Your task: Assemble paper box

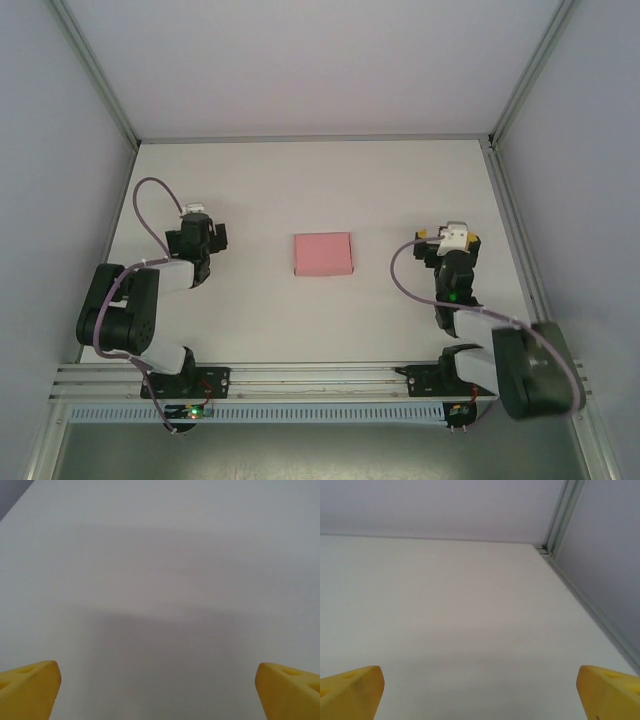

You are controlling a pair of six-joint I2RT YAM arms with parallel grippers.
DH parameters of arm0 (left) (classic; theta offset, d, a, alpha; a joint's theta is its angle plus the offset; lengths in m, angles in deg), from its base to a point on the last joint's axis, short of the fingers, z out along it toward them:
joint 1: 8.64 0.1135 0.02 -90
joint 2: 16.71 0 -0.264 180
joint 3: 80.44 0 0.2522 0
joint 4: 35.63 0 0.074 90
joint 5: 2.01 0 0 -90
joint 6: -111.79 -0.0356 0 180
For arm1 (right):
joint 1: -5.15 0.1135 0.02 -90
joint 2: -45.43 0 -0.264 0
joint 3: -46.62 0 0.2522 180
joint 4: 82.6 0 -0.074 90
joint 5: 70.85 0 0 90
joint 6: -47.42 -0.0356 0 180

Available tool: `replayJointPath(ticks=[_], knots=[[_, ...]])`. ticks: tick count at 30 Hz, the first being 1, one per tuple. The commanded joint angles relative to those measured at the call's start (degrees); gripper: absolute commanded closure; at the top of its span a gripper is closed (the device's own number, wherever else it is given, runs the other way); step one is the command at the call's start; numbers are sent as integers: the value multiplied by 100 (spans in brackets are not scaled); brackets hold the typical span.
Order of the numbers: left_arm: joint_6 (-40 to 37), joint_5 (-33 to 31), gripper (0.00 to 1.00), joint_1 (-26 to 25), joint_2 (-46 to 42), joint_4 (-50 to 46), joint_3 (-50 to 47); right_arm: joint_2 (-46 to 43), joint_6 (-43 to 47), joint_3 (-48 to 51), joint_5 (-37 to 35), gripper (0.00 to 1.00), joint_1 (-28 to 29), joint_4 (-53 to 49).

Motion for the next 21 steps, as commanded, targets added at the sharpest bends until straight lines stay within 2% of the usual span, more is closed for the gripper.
replayJointPath(ticks=[1,2,3,4,5,6,7,8,9,11,13,21], knots=[[-330,495,0,131,-58,1548,-394,897,122,-286,840,2,-156,1259],[-261,607,0,195,-79,1744,-543,1367,242,-470,1107,2,-164,1279],[-185,663,0,274,63,2139,-705,1895,116,-648,1155,2,-189,1824],[-236,691,0,297,302,3030,-954,1691,-137,-799,1001,2,-353,1114],[-183,644,0,307,253,2984,-988,1401,-338,-1218,1098,2,-560,-140],[-130,649,0,304,63,2323,-832,1577,-312,-1128,1221,2,-604,374],[-154,614,0,302,122,2377,-801,1784,-321,-975,1292,2,-567,1088],[-185,636,0,301,224,2728,-889,1711,-326,-1041,1300,2,-586,715],[-179,632,0,302,205,2692,-874,1487,-250,-1164,1281,2,-582,139],[-170,635,0,296,120,2379,-810,1578,-272,-1156,1247,2,-570,404],[-196,639,0,298,150,2488,-833,1614,-235,-1058,1285,2,-557,590],[-194,635,0,283,137,2440,-814,1587,-222,-1096,1311,2,-560,474]])
